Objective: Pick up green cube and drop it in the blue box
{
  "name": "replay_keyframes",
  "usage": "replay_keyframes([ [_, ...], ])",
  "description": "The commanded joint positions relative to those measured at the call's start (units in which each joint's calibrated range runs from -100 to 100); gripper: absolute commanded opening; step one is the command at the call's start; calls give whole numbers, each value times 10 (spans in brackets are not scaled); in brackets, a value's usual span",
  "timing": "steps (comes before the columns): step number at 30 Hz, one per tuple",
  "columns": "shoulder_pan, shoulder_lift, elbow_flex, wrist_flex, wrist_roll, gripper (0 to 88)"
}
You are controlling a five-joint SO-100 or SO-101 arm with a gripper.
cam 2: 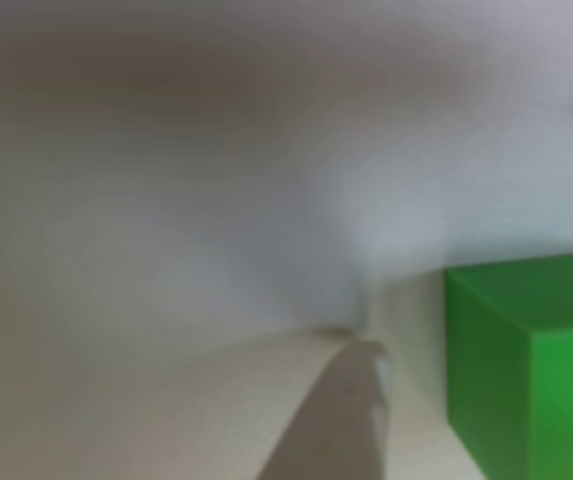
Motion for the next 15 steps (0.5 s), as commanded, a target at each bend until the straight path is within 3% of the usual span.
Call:
replay_keyframes([
  [1,-1,-5,-31,4,0,322],
  [15,2,-6,-31,4,-1,322],
])
